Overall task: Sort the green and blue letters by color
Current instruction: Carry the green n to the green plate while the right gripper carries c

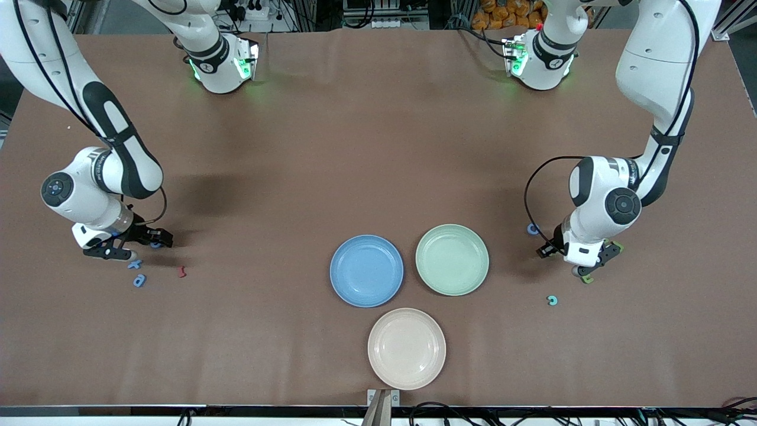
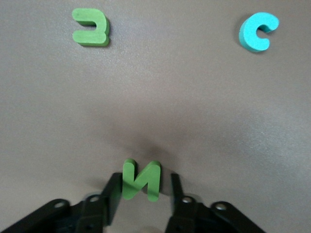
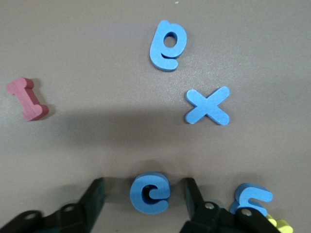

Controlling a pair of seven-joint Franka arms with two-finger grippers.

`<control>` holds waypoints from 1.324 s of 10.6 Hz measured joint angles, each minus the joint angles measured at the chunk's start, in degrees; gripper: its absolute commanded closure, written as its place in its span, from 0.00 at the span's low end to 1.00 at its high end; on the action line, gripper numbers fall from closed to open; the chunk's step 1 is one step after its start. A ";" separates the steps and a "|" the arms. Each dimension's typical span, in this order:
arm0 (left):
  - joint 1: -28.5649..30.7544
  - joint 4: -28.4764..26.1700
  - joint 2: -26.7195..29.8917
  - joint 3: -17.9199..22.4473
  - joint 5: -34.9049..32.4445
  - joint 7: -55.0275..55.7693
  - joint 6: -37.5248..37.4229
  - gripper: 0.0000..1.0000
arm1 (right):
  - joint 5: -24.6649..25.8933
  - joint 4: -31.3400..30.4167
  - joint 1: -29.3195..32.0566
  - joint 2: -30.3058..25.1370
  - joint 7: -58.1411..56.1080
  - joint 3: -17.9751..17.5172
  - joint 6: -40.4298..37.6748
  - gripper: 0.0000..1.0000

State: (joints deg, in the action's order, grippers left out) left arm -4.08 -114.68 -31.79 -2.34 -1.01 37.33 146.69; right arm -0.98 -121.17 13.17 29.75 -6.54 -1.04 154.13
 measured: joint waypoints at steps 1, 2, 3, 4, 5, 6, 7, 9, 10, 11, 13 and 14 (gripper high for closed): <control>0.00 -0.06 0.13 0.00 0.00 0.00 0.00 1.00 | 0.04 0.10 0.01 0.04 -0.13 0.05 0.10 0.95; -0.02 -0.08 0.18 -0.01 -0.02 -0.19 0.00 1.00 | 0.03 0.26 0.01 -0.10 -0.33 0.04 0.03 0.95; -0.03 -0.10 0.18 -0.01 -0.02 -0.61 0.00 1.00 | 0.03 0.39 0.01 -0.21 -0.44 0.06 -0.03 0.95; -0.03 -0.05 0.24 -0.02 -0.02 -1.02 0.12 1.00 | 0.02 0.39 0.02 -0.38 -0.50 0.05 -0.33 1.00; -0.05 0.28 0.56 -0.04 -0.02 -1.32 0.37 1.00 | 0.03 0.41 0.02 -0.34 -0.51 0.05 -0.31 1.00; -0.23 0.97 1.38 -0.07 -0.02 -1.45 0.08 1.00 | 0.03 0.43 0.01 -0.34 -0.51 0.03 -0.32 1.00; -0.65 2.09 2.47 -0.21 -0.02 -1.53 -1.45 1.00 | 0.02 0.72 -0.01 -0.34 -0.51 -0.15 -1.14 1.00; -2.93 4.33 4.17 -0.55 -0.02 -1.55 -3.92 1.00 | -0.03 4.09 -0.16 -0.37 1.23 -1.61 -8.70 1.00; -4.87 5.06 4.38 -0.65 -0.02 -1.50 -4.30 1.00 | -0.03 7.12 -0.29 -0.42 3.14 -2.70 -13.14 1.00; -7.05 5.39 4.37 -0.76 0.09 -0.79 -4.35 1.00 | -0.72 9.79 -0.44 -0.45 5.29 -4.00 -15.72 1.00; -11.59 6.24 4.26 -0.97 2.61 0.97 -4.35 1.00 | -5.60 12.51 -2.31 -0.45 9.77 -6.35 -16.79 1.00; -13.82 7.15 3.90 -1.06 3.79 2.53 -4.35 1.00 | -8.18 13.19 -4.55 -0.44 12.42 -6.64 -16.79 1.00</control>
State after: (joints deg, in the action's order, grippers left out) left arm -17.90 -107.54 -27.88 -3.40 2.78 39.86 142.35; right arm -9.16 -107.98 8.62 29.31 5.88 -7.68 137.34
